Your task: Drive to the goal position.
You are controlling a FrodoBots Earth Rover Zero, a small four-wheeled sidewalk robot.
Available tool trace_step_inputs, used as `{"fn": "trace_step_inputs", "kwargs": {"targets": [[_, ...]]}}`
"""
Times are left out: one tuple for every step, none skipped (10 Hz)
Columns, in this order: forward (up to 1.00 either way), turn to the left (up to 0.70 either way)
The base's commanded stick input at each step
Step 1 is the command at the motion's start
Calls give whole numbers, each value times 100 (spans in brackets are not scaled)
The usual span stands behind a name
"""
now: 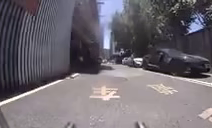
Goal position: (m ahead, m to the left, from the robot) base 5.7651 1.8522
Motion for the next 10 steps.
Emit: {"fn": "trace_step_inputs", "kwargs": {"targets": [[70, 0], [70, 0], [70, 0], [70, 0], [70, 0], [70, 0], [70, 0], [70, 0], [70, 0], [70, 0]]}}
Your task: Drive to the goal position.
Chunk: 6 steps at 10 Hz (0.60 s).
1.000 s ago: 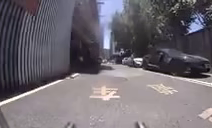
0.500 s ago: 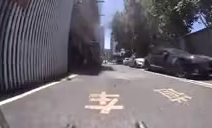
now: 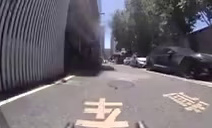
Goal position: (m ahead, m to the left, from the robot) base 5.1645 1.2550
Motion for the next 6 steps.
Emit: {"fn": "trace_step_inputs", "kwargs": {"targets": [[70, 0], [70, 0], [70, 0], [70, 0], [70, 0], [70, 0]]}}
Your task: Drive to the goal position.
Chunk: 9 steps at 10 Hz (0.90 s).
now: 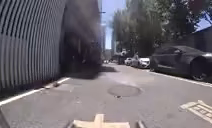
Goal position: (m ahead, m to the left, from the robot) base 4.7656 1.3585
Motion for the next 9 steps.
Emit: {"fn": "trace_step_inputs", "kwargs": {"targets": [[70, 0], [70, 0], [70, 0], [70, 0], [70, 0], [70, 0], [70, 0], [70, 0], [70, 0]]}}
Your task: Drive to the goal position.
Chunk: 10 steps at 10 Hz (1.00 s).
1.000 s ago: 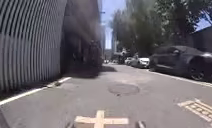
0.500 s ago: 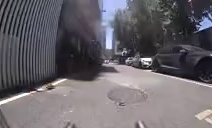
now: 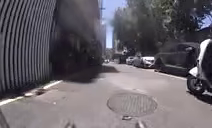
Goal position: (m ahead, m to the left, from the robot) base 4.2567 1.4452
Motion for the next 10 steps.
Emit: {"fn": "trace_step_inputs", "kwargs": {"targets": [[70, 0], [70, 0], [70, 0], [70, 0], [70, 0], [70, 0], [70, 0], [70, 0], [70, 0], [70, 0]]}}
